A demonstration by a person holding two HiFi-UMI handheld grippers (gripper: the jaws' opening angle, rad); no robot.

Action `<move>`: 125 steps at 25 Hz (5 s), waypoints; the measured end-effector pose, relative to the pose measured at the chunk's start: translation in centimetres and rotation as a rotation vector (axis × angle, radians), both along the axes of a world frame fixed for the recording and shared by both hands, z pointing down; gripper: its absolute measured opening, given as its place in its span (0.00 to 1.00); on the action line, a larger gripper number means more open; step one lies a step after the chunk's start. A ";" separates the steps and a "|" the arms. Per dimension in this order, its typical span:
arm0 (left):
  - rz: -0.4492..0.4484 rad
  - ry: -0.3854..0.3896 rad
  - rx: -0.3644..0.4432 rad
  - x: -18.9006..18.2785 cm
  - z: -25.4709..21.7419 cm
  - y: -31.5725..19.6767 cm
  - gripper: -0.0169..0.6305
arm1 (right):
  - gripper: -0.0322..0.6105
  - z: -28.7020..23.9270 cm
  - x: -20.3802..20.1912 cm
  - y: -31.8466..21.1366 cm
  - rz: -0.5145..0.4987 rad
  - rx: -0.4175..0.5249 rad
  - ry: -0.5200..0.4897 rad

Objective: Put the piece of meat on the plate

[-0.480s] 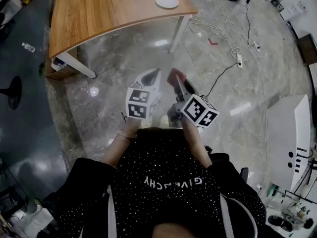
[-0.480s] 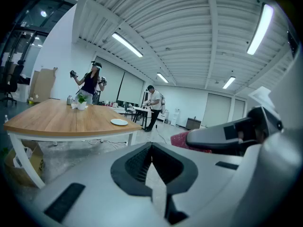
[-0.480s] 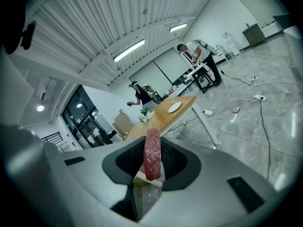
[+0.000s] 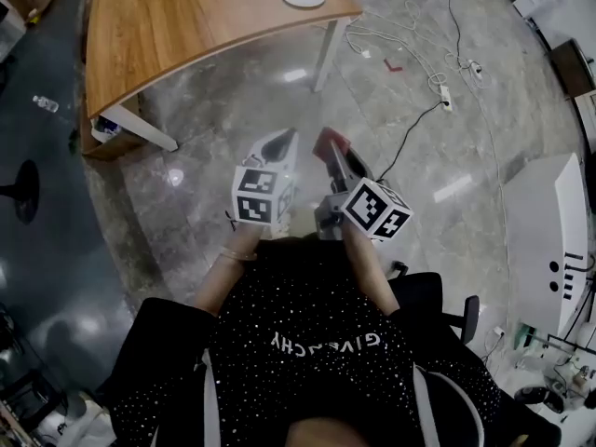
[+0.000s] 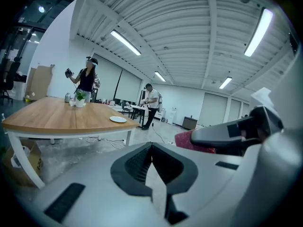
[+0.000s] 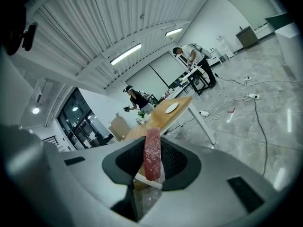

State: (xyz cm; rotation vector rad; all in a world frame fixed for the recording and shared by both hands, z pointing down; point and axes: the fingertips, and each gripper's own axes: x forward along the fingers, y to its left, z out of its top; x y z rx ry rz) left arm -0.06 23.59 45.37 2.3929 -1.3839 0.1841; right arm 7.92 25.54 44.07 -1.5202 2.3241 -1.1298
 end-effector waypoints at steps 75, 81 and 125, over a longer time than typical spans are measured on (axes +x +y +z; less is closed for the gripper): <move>-0.119 -0.049 0.016 4.5 0.4 -27.1 0.04 | 0.20 1.0 3.5 -29.3 -0.183 0.001 0.032; -0.121 -0.053 0.016 4.6 0.5 -27.8 0.04 | 0.20 1.4 4.2 -29.6 -0.160 -0.005 0.023; -0.110 -0.017 -0.074 0.6 2.4 -50.5 0.04 | 0.20 3.4 -0.3 -51.8 -0.161 -0.106 0.041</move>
